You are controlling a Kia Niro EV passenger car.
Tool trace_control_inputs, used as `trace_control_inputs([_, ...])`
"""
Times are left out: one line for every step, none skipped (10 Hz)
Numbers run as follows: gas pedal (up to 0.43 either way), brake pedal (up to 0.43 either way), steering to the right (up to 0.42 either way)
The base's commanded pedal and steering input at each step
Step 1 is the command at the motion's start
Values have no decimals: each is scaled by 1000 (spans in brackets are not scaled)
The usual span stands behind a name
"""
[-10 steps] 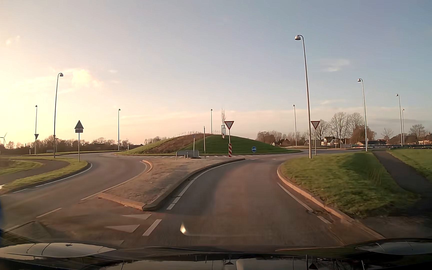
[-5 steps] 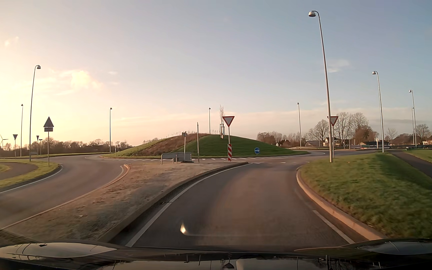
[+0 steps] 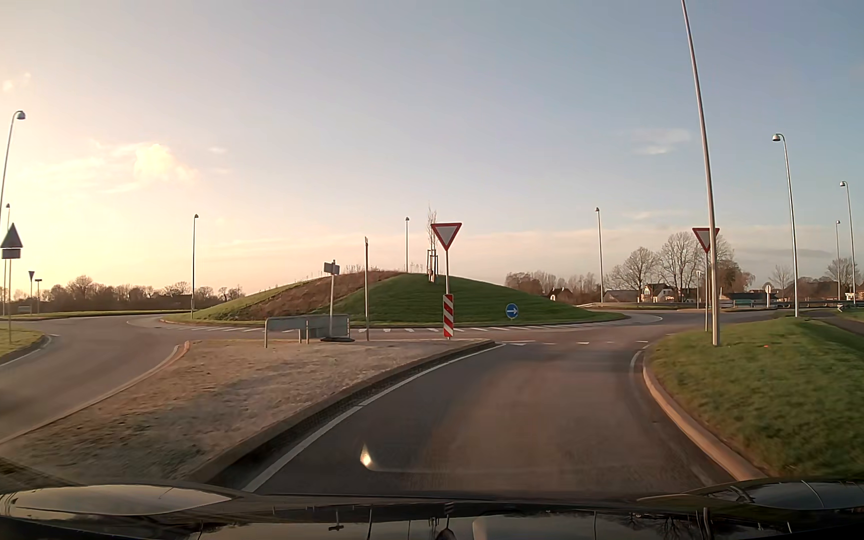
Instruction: Follow the waypoints while adhering to traffic rules and regulations
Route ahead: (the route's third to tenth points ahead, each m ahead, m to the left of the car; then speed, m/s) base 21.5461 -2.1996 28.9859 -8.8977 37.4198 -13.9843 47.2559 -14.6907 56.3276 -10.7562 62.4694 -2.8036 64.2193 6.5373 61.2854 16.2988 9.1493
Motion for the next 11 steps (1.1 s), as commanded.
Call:
trace_control_inputs([20, 0, 62])
trace_control_inputs([20, 0, 75])
trace_control_inputs([28, 0, 86])
trace_control_inputs([39, 0, 93])
trace_control_inputs([39, 0, 99])
trace_control_inputs([59, 0, 107])
trace_control_inputs([59, 0, 117])
trace_control_inputs([59, 0, 124])
trace_control_inputs([59, 0, 133])
trace_control_inputs([59, 0, 140])
trace_control_inputs([59, 0, 142])
